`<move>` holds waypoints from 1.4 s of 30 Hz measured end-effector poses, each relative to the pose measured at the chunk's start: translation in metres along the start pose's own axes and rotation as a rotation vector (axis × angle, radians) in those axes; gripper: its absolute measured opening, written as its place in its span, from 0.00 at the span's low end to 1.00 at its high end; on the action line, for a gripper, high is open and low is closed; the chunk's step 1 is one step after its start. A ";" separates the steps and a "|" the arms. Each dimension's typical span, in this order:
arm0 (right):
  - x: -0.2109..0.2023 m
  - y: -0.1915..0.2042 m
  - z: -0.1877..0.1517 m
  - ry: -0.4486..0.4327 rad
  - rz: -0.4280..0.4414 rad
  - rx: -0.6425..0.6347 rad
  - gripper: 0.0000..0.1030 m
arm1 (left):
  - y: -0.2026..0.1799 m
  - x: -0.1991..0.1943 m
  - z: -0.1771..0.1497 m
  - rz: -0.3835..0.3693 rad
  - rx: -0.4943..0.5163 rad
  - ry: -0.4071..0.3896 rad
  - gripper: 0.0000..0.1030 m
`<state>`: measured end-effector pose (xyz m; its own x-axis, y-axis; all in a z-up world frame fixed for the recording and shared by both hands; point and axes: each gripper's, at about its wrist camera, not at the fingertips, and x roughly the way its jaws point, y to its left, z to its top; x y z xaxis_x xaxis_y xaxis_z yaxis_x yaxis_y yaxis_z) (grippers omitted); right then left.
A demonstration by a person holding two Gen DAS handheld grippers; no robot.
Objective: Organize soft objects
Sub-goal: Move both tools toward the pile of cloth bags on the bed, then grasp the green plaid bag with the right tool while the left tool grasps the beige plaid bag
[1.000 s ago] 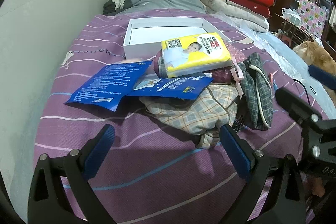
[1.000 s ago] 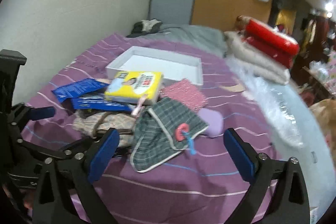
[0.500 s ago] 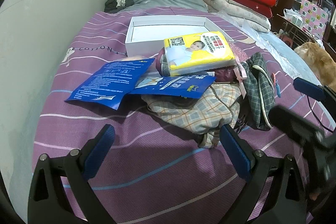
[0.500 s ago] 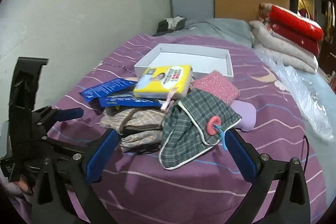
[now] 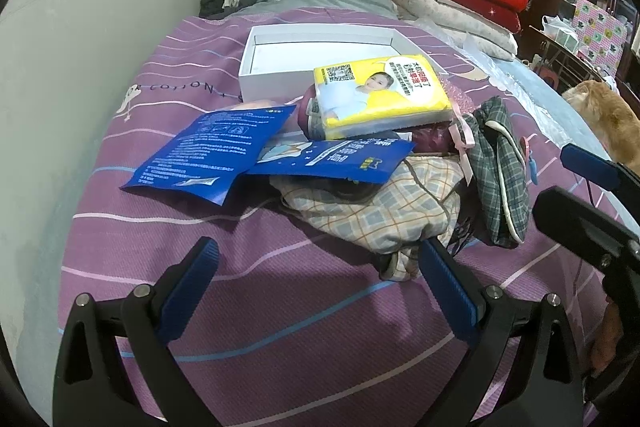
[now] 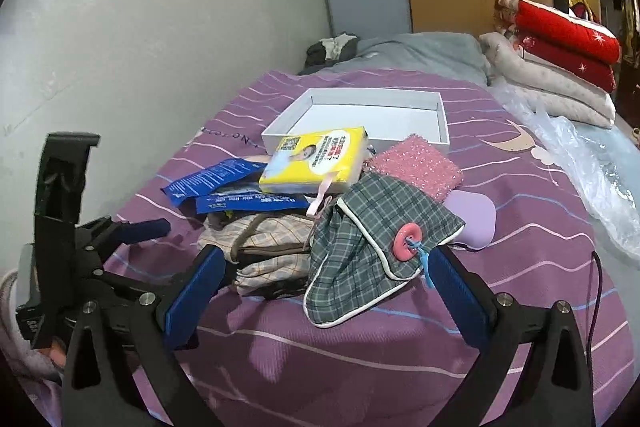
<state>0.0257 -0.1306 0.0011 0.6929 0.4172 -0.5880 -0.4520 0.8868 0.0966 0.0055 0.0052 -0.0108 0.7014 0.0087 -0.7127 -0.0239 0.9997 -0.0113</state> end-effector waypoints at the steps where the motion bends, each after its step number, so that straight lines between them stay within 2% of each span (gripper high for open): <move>1: -0.001 0.000 0.000 -0.004 -0.004 0.000 1.00 | 0.000 0.000 0.000 -0.003 -0.003 0.005 0.97; 7: -0.003 0.004 0.001 -0.007 -0.026 -0.021 1.00 | 0.000 0.002 0.001 -0.009 -0.009 0.012 0.97; 13: -0.005 0.002 0.000 -0.010 -0.013 -0.010 1.00 | 0.001 0.001 0.001 -0.010 -0.011 0.014 0.97; 15: -0.006 0.001 0.000 -0.011 -0.003 -0.008 0.98 | 0.001 0.002 0.001 -0.014 -0.015 0.015 0.97; 16: -0.006 0.001 0.000 -0.012 0.003 -0.007 0.93 | 0.002 0.001 0.001 -0.020 -0.019 0.011 0.97; 20: -0.005 0.003 0.000 -0.003 0.035 -0.006 0.86 | 0.009 -0.001 0.002 -0.071 -0.063 0.005 0.97; 23: -0.002 0.002 0.001 0.009 0.047 0.003 0.82 | 0.016 -0.002 0.004 -0.122 -0.118 0.005 0.90; 30: 0.012 -0.018 0.000 0.072 0.003 0.106 0.74 | 0.024 -0.009 0.010 -0.281 -0.183 -0.004 0.84; 33: 0.021 -0.026 0.001 0.099 0.002 0.148 0.70 | 0.019 -0.007 0.012 -0.325 -0.162 0.030 0.75; 37: 0.035 -0.032 0.003 0.141 0.009 0.208 0.68 | 0.013 -0.001 0.014 -0.328 -0.159 0.094 0.73; 39: 0.039 -0.036 0.002 0.153 0.009 0.234 0.61 | 0.010 0.004 0.017 -0.329 -0.167 0.128 0.73; 40: 0.042 -0.040 0.001 0.164 0.018 0.254 0.55 | 0.008 0.006 0.019 -0.322 -0.167 0.145 0.73; 42: 0.044 -0.046 -0.002 0.170 0.027 0.289 0.51 | -0.001 0.010 0.024 -0.284 -0.142 0.162 0.69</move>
<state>0.0757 -0.1534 -0.0307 0.5680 0.4234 -0.7057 -0.2735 0.9059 0.3234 0.0297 0.0050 -0.0010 0.5722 -0.2847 -0.7691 0.0494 0.9481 -0.3142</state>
